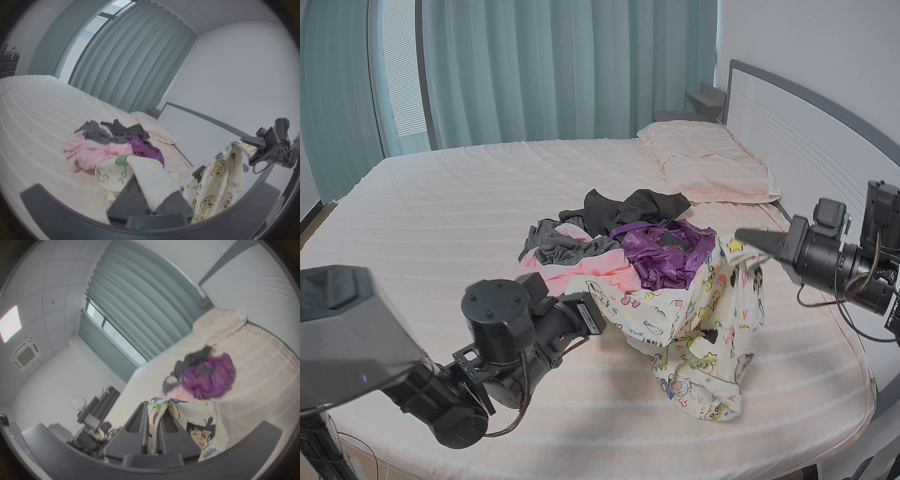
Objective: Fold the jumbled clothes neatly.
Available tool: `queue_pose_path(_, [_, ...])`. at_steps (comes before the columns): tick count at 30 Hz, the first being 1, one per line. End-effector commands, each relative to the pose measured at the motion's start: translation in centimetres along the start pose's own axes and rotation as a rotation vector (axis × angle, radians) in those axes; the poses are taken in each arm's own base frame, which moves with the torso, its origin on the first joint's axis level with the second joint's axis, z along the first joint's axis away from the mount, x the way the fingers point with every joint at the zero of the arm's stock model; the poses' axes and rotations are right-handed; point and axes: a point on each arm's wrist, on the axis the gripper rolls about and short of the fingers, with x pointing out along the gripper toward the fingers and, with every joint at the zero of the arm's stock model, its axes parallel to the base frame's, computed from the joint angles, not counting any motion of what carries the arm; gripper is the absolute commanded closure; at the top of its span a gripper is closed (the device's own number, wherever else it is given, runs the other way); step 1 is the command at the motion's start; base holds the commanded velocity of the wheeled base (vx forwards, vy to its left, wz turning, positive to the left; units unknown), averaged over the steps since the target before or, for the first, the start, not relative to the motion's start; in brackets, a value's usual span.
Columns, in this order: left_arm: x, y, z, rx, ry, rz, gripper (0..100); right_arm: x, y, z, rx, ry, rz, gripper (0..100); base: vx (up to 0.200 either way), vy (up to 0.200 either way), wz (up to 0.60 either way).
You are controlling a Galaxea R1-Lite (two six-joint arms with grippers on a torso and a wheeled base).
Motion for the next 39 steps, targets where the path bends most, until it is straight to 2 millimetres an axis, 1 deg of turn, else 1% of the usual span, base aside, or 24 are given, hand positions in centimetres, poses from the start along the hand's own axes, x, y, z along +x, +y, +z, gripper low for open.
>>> queue_pose_path(1, [-3.7,-2.7,7.1,-0.022,-0.160,-0.052,100,2.9,1.6,1.4,0.027,-0.173,0.048,100,0.000,0.000,0.00])
queue_pose_path(2, [-4.5,-3.2,8.7,-0.019,-0.202,-0.061,100,2.4,2.6,2.6,0.016,-0.244,0.106,100,0.000,0.000,0.00])
queue_pose_path(5, [-5.8,-3.8,10.6,-0.006,-0.255,-0.072,100,1.1,3.9,3.6,0.002,-0.303,0.172,100,0.000,0.000,0.00])
queue_pose_path(7, [-6.2,-3.7,10.8,-0.001,-0.262,-0.054,100,0.3,4.5,3.4,0.002,-0.295,0.197,100,0.000,0.000,0.00])
queue_pose_path(9, [-6.3,-3.6,10.7,0.000,-0.256,-0.045,100,0.2,4.5,3.2,0.005,-0.280,0.198,100,0.000,0.000,0.00])
queue_pose_path(10, [-6.5,-2.9,9.5,0.012,-0.218,-0.017,100,0.4,3.5,1.8,0.012,-0.231,0.169,100,0.000,0.000,0.00])
queue_pose_path(14, [-7.0,-1.9,6.9,0.013,-0.120,0.004,100,0.5,1.7,-0.5,0.024,-0.151,0.105,100,0.000,0.000,0.00])
queue_pose_path(15, [-7.1,-1.8,6.5,-0.004,-0.104,0.005,100,0.4,1.4,-1.0,0.027,-0.135,0.094,100,0.000,0.000,0.00])
queue_pose_path(16, [-7.1,-1.8,6.5,-0.004,-0.104,0.005,100,0.4,1.4,-1.0,0.027,-0.135,0.094,100,0.000,0.000,0.00])
queue_pose_path(17, [-7.4,-1.8,6.0,-0.039,-0.080,0.004,100,0.5,0.7,-1.7,0.033,-0.110,0.069,100,0.000,0.000,0.00])
queue_pose_path(19, [-7.5,-1.7,5.3,-0.059,-0.053,0.007,100,0.6,0.3,-2.2,0.038,-0.091,0.054,100,0.000,0.000,0.00])
queue_pose_path(21, [-7.6,-1.6,4.6,-0.062,-0.027,0.007,100,0.6,0.2,-2.6,0.039,-0.078,0.047,100,-0.100,0.000,0.00])
queue_pose_path(26, [-8.2,-1.5,3.8,-0.051,0.008,0.006,100,0.5,0.2,-2.7,0.068,-0.071,0.051,100,-0.200,0.000,0.00])
queue_pose_path(35, [-8.9,-1.2,3.3,-0.041,0.032,0.009,100,0.2,0.4,-2.6,0.072,-0.087,0.051,100,-0.200,0.000,0.00])
queue_pose_path(39, [-8.9,-1.1,3.2,-0.037,0.021,0.036,100,-0.1,0.5,-2.4,0.071,-0.095,0.056,100,0.000,0.000,0.00])
